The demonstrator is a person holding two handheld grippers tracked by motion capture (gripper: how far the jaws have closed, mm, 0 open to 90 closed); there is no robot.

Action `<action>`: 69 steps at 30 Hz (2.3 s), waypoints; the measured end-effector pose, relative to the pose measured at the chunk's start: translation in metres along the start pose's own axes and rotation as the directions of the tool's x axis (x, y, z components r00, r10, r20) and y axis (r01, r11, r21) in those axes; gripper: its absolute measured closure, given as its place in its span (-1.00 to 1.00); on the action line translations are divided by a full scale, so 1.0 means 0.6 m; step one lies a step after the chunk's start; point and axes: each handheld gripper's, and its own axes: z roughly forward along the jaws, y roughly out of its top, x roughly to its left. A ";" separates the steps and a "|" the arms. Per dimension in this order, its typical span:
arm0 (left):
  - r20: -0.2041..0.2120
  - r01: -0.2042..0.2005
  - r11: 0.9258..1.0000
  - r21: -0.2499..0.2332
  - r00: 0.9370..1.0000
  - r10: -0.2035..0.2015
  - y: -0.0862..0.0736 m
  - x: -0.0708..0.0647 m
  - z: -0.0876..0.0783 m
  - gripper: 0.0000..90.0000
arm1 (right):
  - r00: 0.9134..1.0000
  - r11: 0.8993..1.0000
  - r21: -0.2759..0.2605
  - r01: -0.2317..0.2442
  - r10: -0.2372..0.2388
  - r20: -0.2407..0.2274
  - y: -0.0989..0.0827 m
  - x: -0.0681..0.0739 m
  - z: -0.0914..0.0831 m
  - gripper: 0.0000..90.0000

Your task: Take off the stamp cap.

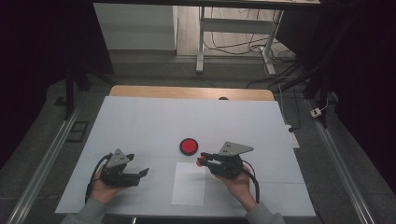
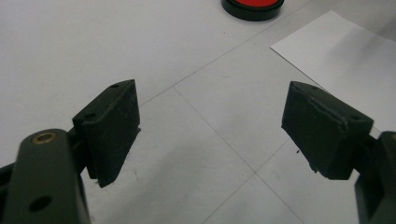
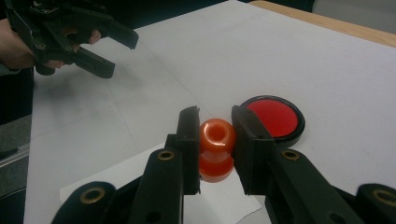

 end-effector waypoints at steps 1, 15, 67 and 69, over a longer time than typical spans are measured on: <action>0.000 -0.002 1.000 -0.003 1.000 0.002 0.000 0.000 0.000 -0.56 | 1.000 1.000 0.000 0.000 0.000 0.000 0.000 0.000 0.000 0.62; 0.017 -0.027 0.999 -0.041 0.999 0.028 0.022 -0.009 -0.001 -0.53 | 1.000 1.000 -0.007 0.001 -0.001 -0.002 0.002 0.002 0.001 0.62; 0.102 -0.161 0.987 -0.001 0.982 0.160 0.101 -0.066 0.064 -0.52 | 1.000 1.000 -0.010 0.006 -0.007 -0.007 0.003 0.008 0.009 0.62; 0.106 -0.166 0.986 0.001 0.981 0.165 0.102 -0.069 0.067 -0.52 | 1.000 1.000 -0.014 0.006 -0.006 -0.006 0.003 0.008 0.009 0.62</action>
